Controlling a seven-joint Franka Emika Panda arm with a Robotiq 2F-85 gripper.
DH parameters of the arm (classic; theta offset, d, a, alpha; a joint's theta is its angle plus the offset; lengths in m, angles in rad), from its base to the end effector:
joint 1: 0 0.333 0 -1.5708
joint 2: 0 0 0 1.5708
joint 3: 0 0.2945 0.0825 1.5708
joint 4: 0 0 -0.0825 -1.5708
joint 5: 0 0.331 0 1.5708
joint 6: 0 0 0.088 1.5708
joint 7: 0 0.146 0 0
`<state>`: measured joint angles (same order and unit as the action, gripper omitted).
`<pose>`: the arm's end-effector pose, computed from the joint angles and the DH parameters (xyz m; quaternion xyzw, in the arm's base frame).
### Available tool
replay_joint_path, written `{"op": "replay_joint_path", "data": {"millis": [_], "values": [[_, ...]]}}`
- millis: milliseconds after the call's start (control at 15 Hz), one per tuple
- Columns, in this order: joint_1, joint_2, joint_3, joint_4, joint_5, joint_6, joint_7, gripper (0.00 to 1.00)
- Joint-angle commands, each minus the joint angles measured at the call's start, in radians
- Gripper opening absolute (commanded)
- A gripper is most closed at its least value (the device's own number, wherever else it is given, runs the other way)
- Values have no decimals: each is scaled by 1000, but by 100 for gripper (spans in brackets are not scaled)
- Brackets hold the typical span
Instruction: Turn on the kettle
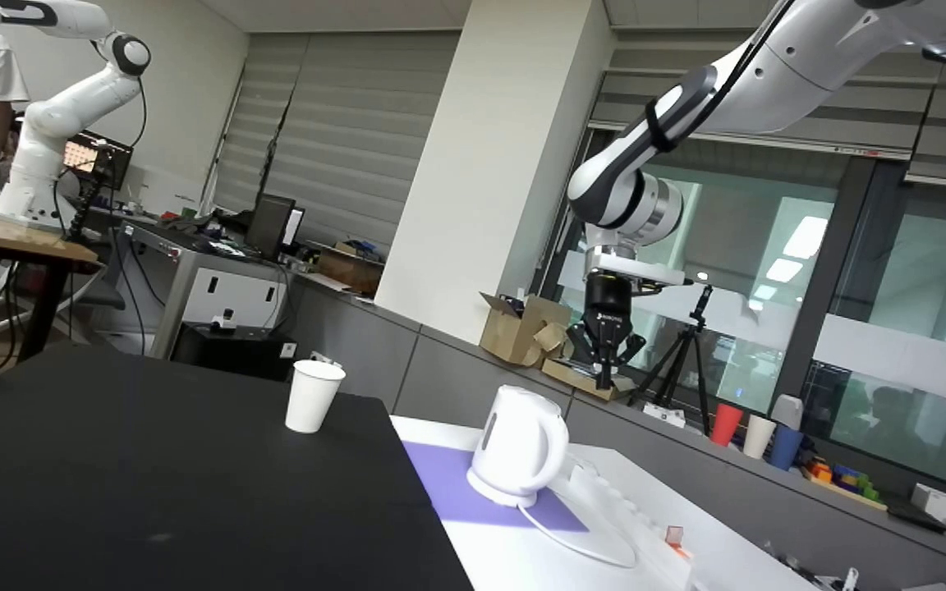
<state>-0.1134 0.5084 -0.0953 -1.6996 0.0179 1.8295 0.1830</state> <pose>0.5475 -0.1107 0.2524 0.9630 -0.1934 -0.1871 0.0134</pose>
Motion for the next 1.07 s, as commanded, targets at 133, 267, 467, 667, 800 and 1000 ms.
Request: {"op": "replay_joint_path", "data": {"millis": [133,267,467,667,800,1000], "values": [[5,-1,-7,3,3,-3,-3,1],[5,-1,-7,3,3,-3,-3,1],[5,9,-9,9,-1,4,-4,0],[7,9,-6,-13,-1,78,-14,0],[3,29,-5,-4,7,117,-21,0],[-5,60,-2,9,18,150,-35,0]]}}
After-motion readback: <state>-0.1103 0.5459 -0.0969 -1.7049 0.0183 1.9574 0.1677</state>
